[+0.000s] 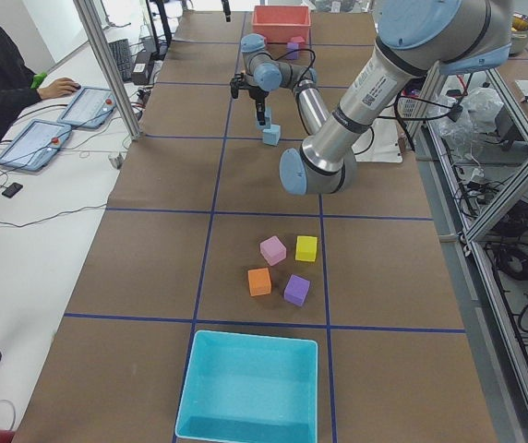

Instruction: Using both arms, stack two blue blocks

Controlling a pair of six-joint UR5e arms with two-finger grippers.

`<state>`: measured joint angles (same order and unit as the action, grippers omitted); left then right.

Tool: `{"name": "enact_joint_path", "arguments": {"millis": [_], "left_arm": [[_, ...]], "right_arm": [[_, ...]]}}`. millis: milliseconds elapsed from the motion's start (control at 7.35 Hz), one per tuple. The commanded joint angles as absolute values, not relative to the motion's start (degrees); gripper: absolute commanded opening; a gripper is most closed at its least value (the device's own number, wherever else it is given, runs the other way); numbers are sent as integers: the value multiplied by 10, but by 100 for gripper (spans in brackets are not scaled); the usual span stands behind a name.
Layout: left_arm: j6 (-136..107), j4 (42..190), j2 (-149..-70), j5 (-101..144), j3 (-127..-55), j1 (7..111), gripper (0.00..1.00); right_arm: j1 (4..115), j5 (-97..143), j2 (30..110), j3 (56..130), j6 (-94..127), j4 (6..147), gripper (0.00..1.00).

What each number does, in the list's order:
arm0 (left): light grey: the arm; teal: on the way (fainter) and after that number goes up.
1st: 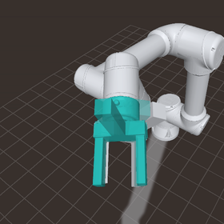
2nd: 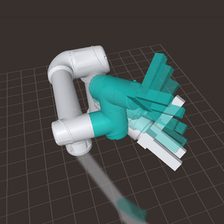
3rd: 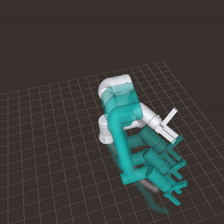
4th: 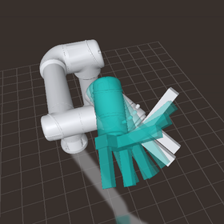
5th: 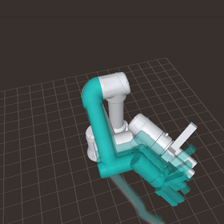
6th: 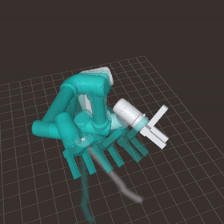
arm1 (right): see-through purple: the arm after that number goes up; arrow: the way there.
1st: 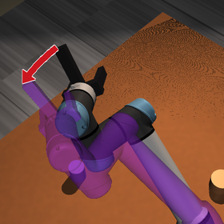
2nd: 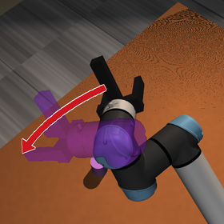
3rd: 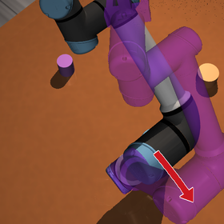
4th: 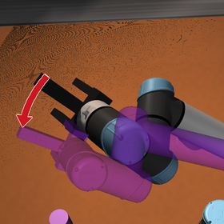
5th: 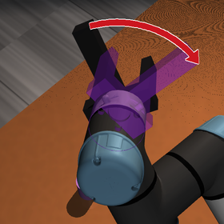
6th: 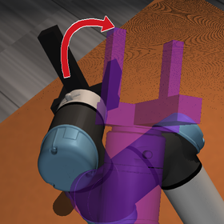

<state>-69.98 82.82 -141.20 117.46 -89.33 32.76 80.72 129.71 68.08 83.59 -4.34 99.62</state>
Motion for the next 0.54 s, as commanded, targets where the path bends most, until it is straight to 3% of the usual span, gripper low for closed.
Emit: {"name": "enact_joint_path", "arguments": {"millis": [0,408], "left_arm": [[-713,840,-1422,1160,-875,315,48],[-714,848,-1419,1146,-865,299,49]], "right_arm": [[837,1309,686,824,-84,998,100],[842,1310,688,824,-85,998,100]]}}
